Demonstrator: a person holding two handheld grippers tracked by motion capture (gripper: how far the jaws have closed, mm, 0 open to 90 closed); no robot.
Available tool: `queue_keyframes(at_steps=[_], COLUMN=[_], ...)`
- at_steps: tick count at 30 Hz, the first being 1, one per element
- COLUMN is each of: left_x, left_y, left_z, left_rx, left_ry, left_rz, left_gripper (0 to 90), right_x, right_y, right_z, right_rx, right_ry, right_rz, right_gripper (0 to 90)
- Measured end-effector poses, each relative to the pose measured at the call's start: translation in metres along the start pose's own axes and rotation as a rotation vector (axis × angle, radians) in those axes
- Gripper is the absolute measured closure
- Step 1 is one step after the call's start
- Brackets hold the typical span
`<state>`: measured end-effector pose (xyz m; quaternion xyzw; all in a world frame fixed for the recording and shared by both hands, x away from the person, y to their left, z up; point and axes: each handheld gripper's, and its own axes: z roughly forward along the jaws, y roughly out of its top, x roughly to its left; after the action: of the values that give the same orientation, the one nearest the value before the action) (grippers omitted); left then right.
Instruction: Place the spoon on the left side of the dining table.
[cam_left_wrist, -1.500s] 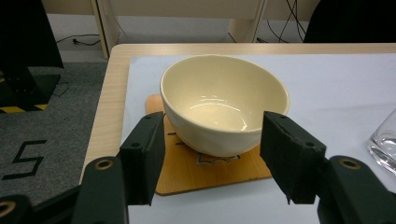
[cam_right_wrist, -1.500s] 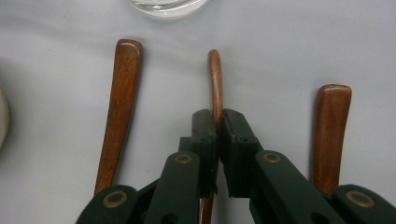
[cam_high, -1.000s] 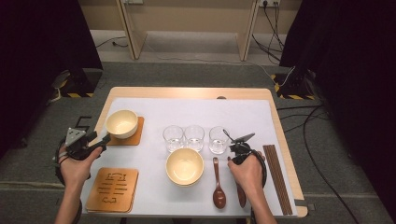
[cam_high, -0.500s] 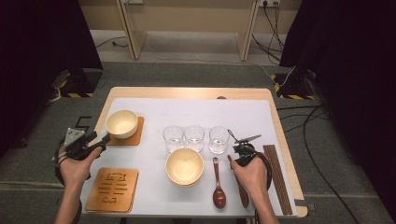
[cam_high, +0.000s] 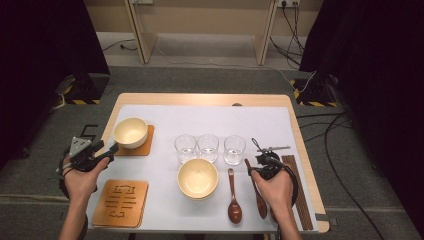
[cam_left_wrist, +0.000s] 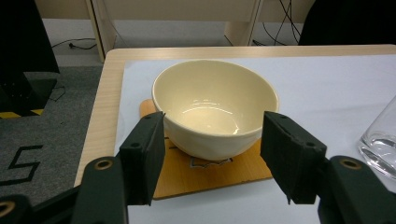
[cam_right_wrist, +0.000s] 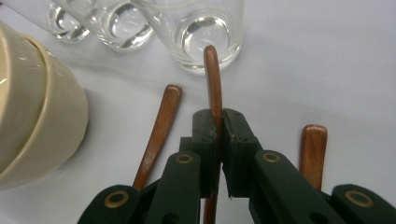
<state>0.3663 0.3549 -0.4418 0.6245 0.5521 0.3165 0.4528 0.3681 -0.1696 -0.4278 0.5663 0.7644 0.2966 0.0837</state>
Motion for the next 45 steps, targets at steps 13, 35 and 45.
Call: queue_keyframes(at_steps=[13,35,45], left_x=[0.0,-0.003,-0.007], left_y=[0.001,0.003,0.001], left_z=[-0.001,-0.005,-0.002], left_rx=[-0.006,-0.027,-0.022], left_ry=[0.002,-0.007,-0.023], left_rz=[-0.002,-0.001,-0.001], left_gripper=[39.7,39.7,39.4], right_x=[-0.004,-0.001,-0.003], right_y=[-0.004,-0.003,-0.001], right_z=[-0.016,-0.035,-0.04], right_rx=[-0.164,-0.481,-0.598], right_ry=[0.041,0.108,0.147], right_rz=[-0.028,-0.118,-0.123], right_gripper=[84.8,84.7,84.7])
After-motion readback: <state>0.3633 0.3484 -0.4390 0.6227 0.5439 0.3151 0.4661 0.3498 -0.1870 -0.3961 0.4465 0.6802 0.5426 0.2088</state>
